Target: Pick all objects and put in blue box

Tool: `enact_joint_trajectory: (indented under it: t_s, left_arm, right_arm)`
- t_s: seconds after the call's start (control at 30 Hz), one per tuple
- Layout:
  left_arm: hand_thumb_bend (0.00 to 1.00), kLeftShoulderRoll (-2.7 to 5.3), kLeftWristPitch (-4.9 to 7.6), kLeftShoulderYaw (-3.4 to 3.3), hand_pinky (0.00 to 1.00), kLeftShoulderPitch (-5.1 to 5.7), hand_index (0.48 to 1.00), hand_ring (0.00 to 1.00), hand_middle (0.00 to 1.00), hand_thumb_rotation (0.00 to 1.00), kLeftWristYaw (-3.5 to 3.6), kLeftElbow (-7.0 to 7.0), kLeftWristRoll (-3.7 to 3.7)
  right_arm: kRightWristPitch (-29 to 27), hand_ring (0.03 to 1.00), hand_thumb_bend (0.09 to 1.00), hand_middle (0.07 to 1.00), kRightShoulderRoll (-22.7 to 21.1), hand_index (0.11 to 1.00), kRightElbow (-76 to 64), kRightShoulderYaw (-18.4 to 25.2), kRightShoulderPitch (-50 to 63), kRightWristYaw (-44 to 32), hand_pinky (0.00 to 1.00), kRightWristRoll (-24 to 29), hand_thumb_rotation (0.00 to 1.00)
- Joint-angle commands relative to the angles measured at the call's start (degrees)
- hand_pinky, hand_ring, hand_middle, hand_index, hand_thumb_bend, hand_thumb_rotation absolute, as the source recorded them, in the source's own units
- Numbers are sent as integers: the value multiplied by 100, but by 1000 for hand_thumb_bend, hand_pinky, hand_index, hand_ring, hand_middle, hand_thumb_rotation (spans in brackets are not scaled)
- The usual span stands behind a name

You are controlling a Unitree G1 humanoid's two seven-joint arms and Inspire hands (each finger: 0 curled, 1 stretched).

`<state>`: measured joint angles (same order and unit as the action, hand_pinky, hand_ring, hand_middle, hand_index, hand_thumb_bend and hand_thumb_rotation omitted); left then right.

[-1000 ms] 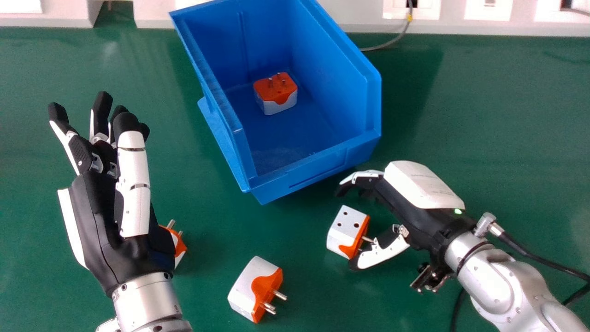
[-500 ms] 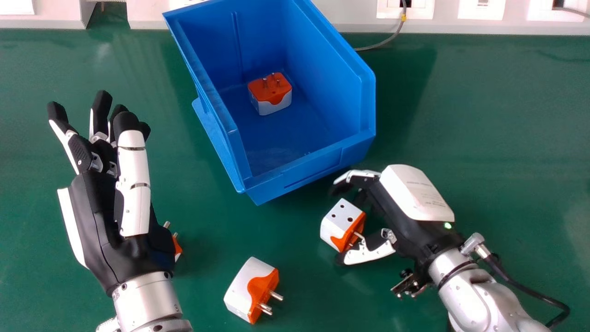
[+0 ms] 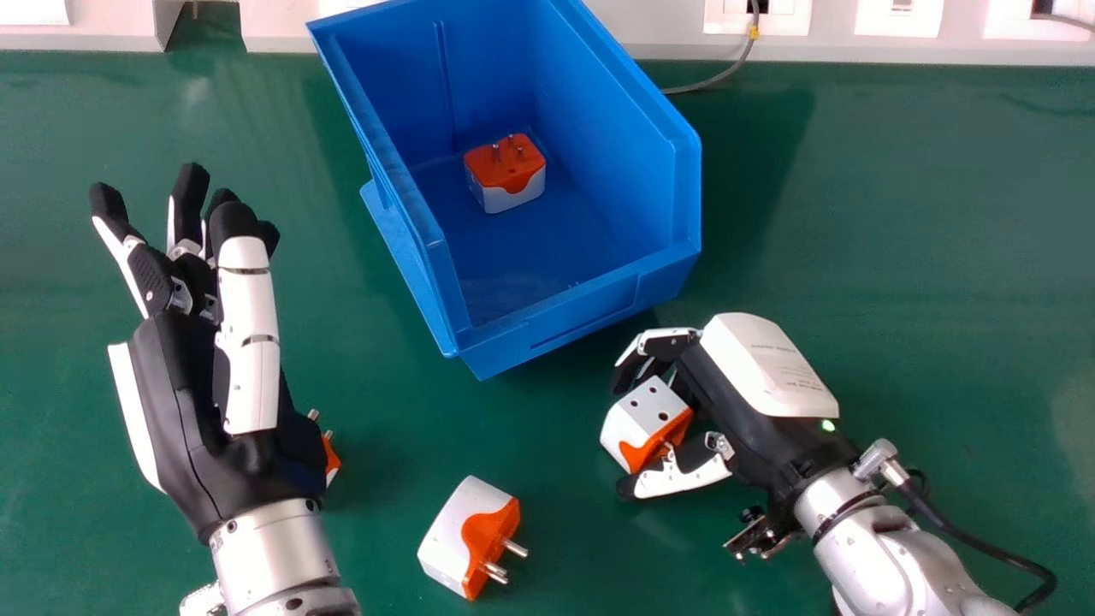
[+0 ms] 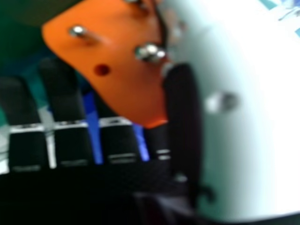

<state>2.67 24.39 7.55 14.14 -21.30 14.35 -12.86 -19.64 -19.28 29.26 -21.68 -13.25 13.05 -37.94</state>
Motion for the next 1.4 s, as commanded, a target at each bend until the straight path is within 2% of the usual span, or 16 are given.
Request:
enact_joint_trajectory:
  t_s: [0.0, 0.07, 0.17, 0.23, 0.37, 0.47, 0.6, 0.67, 0.77, 0.83, 0.93, 1.1, 1.2, 1.3, 1.37]
  left_arm:
    - [420, 566, 69, 18, 878, -54, 917, 929, 938, 502, -10, 72, 107]
    - [422, 561, 81, 7, 880, -73, 917, 930, 938, 505, -2, 55, 99]
    - [417, 536, 147, 2, 894, -77, 922, 936, 943, 503, 70, 16, 40]
    - [418, 543, 131, 6, 900, -66, 924, 937, 943, 502, 67, 34, 26]
    - [418, 550, 68, 21, 898, -58, 923, 935, 942, 502, 15, 76, 109]
    - [417, 558, 92, 23, 898, -73, 923, 935, 942, 503, 11, 41, 122]
    - [415, 568, 71, 0, 898, -109, 924, 936, 944, 505, -58, -5, 237]
    - [413, 570, 50, -6, 887, -120, 920, 933, 940, 510, -47, -15, 209]
    - [416, 576, 63, -5, 884, -139, 918, 933, 939, 513, -12, -31, 131]
    - [427, 588, 62, -11, 885, -146, 920, 933, 940, 515, -26, -33, 133]
    - [429, 575, 89, -24, 886, -156, 922, 935, 942, 517, -34, -63, 194]
    - [433, 592, 117, -25, 887, -174, 927, 937, 945, 526, -25, -91, 177]
    - [435, 622, 129, -45, 880, -193, 923, 932, 940, 518, -56, -110, 170]
    - [434, 622, 149, -55, 878, -203, 923, 932, 940, 518, -43, -125, 155]
    - [432, 651, 158, -70, 877, -222, 922, 932, 940, 512, -87, -146, 199]
  right_arm:
    - [-106, 392, 492, 464, -15, 551, -106, 72, -52, 148, 331, 33, 0]
    - [-92, 390, 492, 464, -22, 546, -168, 97, -47, 164, 323, 33, 0]
    - [-47, 396, 493, 479, -49, 535, -409, 169, -10, 176, 316, 35, 0]
    - [-40, 402, 494, 493, -79, 527, -705, 263, 54, 200, 317, 48, 0]
    - [-185, 404, 494, 500, -251, 526, -1494, 534, 213, 168, 316, 125, 0]
    - [-376, 403, 494, 497, -405, 528, -2090, 779, 256, 229, 315, 123, 0]
    - [-669, 397, 493, 494, -576, 535, -2974, 1194, 117, 436, 315, -14, 0]
    - [-585, 394, 492, 497, -601, 532, -3640, 1429, -129, 260, 304, -48, 0]
    - [-295, 395, 492, 499, -578, 529, -4259, 1557, -591, -146, 302, -131, 0]
    - [-177, 388, 491, 490, -505, 534, -4319, 1485, -1053, -338, 291, -225, 0]
    - [-213, 389, 492, 494, -374, 525, -4006, 1296, -1743, -476, 292, -268, 0]
    - [-296, 398, 490, 497, -135, 548, -2819, 873, -2948, -691, 288, -345, 0]
    - [-582, 409, 493, 503, 124, 531, -1429, 554, -3698, -442, 301, -399, 0]
    - [-708, 418, 495, 511, 389, 514, 15, 257, -4415, -338, 313, -451, 0]
    - [-686, 423, 497, 510, 635, 502, 1141, 43, -4894, -224, 323, -537, 0]
